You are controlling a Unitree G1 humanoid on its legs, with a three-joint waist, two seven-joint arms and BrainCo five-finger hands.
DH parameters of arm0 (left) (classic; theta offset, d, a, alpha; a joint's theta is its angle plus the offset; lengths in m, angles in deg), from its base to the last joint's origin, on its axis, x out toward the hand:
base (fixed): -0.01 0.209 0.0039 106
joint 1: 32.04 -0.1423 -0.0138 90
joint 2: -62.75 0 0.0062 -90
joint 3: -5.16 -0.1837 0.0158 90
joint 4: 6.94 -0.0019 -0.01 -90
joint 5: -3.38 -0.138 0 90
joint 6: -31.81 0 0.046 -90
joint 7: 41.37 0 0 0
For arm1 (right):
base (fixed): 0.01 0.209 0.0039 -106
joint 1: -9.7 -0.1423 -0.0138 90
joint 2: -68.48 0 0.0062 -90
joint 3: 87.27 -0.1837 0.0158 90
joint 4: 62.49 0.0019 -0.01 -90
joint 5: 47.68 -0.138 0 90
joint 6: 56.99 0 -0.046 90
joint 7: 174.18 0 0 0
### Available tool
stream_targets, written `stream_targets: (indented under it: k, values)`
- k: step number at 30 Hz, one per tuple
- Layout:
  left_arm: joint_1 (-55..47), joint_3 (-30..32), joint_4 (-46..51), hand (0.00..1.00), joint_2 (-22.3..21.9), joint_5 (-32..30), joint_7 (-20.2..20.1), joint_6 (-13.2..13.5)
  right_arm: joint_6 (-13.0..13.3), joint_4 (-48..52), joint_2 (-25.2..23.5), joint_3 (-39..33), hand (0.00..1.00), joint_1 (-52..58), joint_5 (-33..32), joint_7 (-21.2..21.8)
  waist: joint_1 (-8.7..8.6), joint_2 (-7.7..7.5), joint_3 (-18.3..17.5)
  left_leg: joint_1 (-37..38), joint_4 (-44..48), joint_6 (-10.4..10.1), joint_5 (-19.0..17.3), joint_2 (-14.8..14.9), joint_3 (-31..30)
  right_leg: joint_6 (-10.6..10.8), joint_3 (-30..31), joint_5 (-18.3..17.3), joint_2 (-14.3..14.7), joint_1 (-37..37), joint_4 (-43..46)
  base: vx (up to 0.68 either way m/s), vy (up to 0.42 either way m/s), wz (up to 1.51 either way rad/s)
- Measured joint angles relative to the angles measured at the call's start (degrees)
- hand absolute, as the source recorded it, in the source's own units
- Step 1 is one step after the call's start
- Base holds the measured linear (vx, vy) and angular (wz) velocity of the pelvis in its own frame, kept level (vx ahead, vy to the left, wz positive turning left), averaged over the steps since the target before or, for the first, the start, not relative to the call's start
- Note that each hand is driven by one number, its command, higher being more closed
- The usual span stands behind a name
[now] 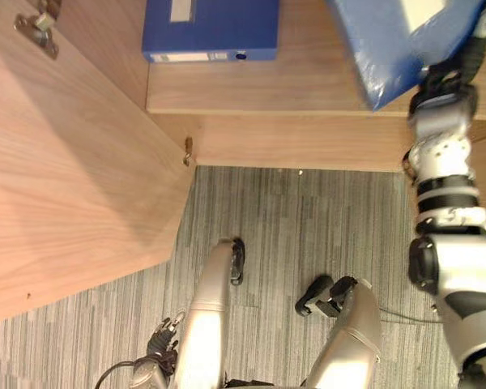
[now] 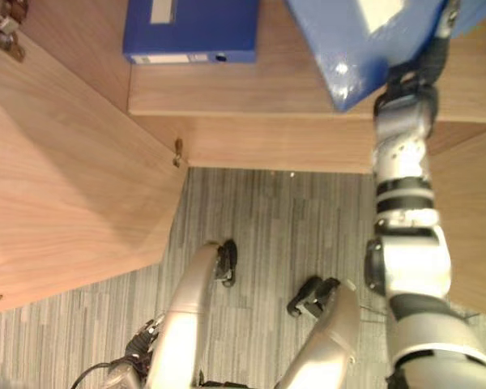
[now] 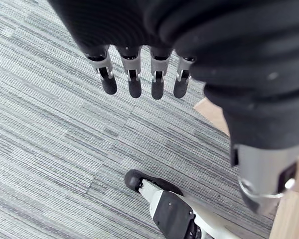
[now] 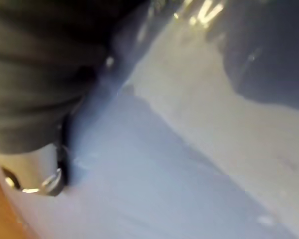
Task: Walk over to the cabinet, pick up the folder, carry it to the office cabinet, place the folder inside the office cabinet, then close the office cabinet door
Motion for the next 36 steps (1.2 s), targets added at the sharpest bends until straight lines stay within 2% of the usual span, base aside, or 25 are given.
stream_targets:
  k: [2, 3, 10, 14, 17, 20, 22, 23, 29, 30, 36]
  values:
    - [0.0, -0.6, 0.6, 0.00, 0.1, 0.0, 0.4, 0.0, -0.1, -2.9, 2.3, 2.0, 1.00, -3.8, -1.5, -1.5, 0.28, 0.40, 0.2, -1.2, -0.2, -0.3, 0.7, -0.8, -0.7, -0.2, -0.7, -0.5, -0.8, -0.7, 0.7, 0.01, -0.028, 0.32]
    - [0.0, -1.0, 1.2, 0.00, 0.1, -0.1, 0.8, -0.1, 0.1, -4.5, 3.5, 3.6, 1.00, -6.3, -3.1, -3.5, 0.74, 0.44, 0.3, -2.2, -0.6, -0.6, 1.3, -1.5, -1.2, -0.4, -1.1, -1.0, -1.3, -1.4, 1.2, 0.02, -0.042, 0.27]
    - [-0.2, -2.3, 4.0, 0.00, -0.2, 0.0, 3.2, -0.2, 0.7, -7.0, 4.1, 7.6, 1.00, -11.4, -9.1, -10.0, 2.45, 1.04, 0.6, -4.8, -2.2, -2.0, 3.4, -2.7, -3.5, -0.8, -3.0, -2.3, -1.3, -2.4, 1.7, 0.03, -0.057, 0.21]
    - [-0.2, -2.8, 5.9, 0.00, -0.6, 0.6, 4.1, -0.1, 2.8, -7.0, 5.3, 7.9, 1.00, -13.7, -10.6, -11.6, 2.50, 1.07, 1.0, -6.4, -3.5, -2.6, 5.0, -3.9, -4.7, -1.0, -3.7, -2.5, -1.4, -3.3, 1.8, 0.04, -0.044, 0.23]
    - [-0.2, -2.7, 6.7, 0.00, -1.1, 1.4, 4.9, -0.1, 3.2, -6.6, 6.8, 7.8, 1.00, -14.7, -10.6, -12.4, 2.56, 1.10, 1.7, -6.6, -4.5, -3.0, 6.0, -4.6, -5.2, -1.0, -4.0, -2.8, -1.6, -3.3, 1.8, 0.04, -0.033, 0.20]
    - [-0.2, -2.7, 6.7, 0.00, -1.3, 2.4, 5.5, 0.0, 5.0, -5.1, 8.1, 7.4, 1.00, -15.1, -10.6, -13.1, 2.43, 1.07, 1.7, -7.5, -5.4, -3.3, 6.8, -5.1, -5.6, -1.0, -4.4, -3.1, -1.8, -3.9, 1.8, 0.06, -0.038, 0.14]
    - [-0.2, -2.7, 6.7, 0.00, -1.3, 2.6, 6.0, 0.0, 6.2, -3.7, 8.2, 5.2, 1.00, -15.1, -10.8, -13.6, 2.46, 1.02, 1.9, -7.6, -5.8, -3.4, 7.1, -5.2, -5.7, -1.1, -4.4, -3.1, -1.8, -4.2, 1.8, 0.08, -0.042, 0.10]
    - [-0.2, -2.7, 6.7, 0.00, -1.4, 2.6, 6.4, 0.0, 7.8, -2.4, 8.3, 2.9, 1.00, -15.2, -11.1, -14.1, 2.43, 1.01, 1.9, -7.6, -6.3, -3.5, 7.4, -5.4, -5.8, -1.1, -4.4, -3.1, -1.8, -4.2, 1.7, 0.06, -0.028, 0.06]
    - [-0.3, -2.5, 6.7, 0.00, -1.4, 2.7, 6.9, 0.0, 11.6, -1.1, 8.5, -1.6, 1.00, -15.4, -12.4, -15.3, 2.19, 0.99, 1.9, -7.8, -6.5, -3.7, 7.5, -5.4, -6.1, -1.1, -4.4, -3.2, -1.4, -4.2, 1.4, 0.08, -0.020, 0.02]
    - [-0.3, -2.4, 6.7, 0.00, -1.4, 2.7, 6.9, 0.0, 11.8, -1.1, 8.6, -1.9, 0.00, -15.4, -12.7, -15.9, 2.04, 0.97, 1.9, -7.8, -6.5, -3.7, 7.6, -5.4, -6.2, -1.1, -4.4, -3.2, -1.4, -4.2, 1.4, 0.08, -0.011, 0.02]
    - [-0.3, -2.2, 6.7, 0.00, -1.4, 3.2, 7.0, 0.0, 11.9, -1.0, 8.6, -1.5, 0.00, -16.5, -12.7, -16.4, 1.75, 0.86, 2.0, -7.7, -7.6, -4.2, 8.5, -5.5, -6.6, -1.1, -4.5, -3.2, -1.0, -4.3, 1.1, 0.06, -0.015, 0.04]
